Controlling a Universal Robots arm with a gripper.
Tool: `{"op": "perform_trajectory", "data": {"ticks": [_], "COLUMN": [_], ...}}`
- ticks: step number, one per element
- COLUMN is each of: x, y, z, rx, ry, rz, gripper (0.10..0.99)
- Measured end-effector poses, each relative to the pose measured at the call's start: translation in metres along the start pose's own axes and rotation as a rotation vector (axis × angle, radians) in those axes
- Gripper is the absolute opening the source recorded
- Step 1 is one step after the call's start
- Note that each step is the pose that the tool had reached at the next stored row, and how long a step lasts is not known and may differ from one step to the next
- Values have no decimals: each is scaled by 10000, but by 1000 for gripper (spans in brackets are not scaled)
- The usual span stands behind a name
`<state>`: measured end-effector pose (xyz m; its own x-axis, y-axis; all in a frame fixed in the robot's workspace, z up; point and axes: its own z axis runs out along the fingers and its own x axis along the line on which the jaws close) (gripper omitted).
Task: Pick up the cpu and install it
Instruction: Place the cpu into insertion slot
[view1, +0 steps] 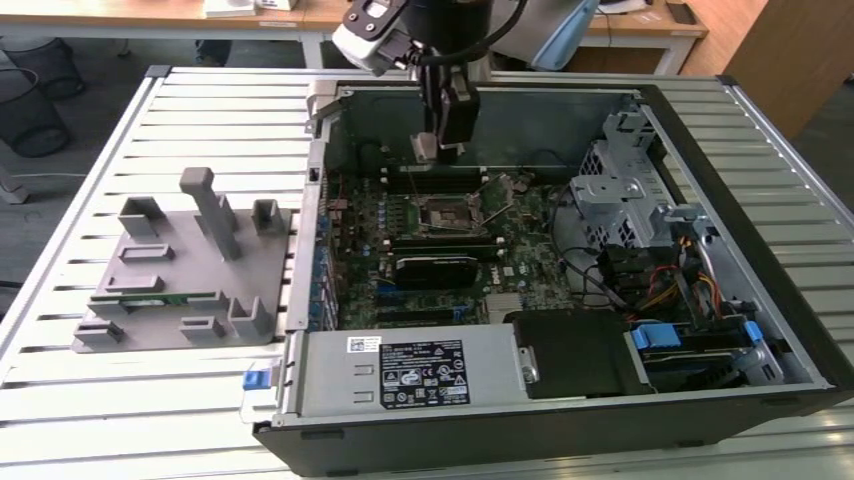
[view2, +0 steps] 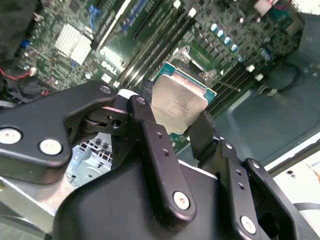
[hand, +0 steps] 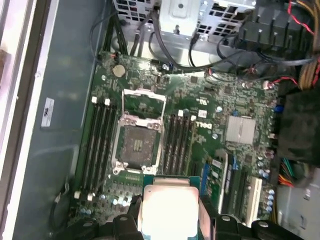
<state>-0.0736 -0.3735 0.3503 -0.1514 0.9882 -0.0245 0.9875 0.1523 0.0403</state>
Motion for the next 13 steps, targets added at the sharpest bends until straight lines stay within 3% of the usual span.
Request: {"op": "perform_trajectory", "data": {"ticks": [6,13], "x": [39,46], "y": [116,176], "z": [112,247], "rx": [16,25], "ry": [6,3], "rz": [16,311], "gripper": [537,537]}}
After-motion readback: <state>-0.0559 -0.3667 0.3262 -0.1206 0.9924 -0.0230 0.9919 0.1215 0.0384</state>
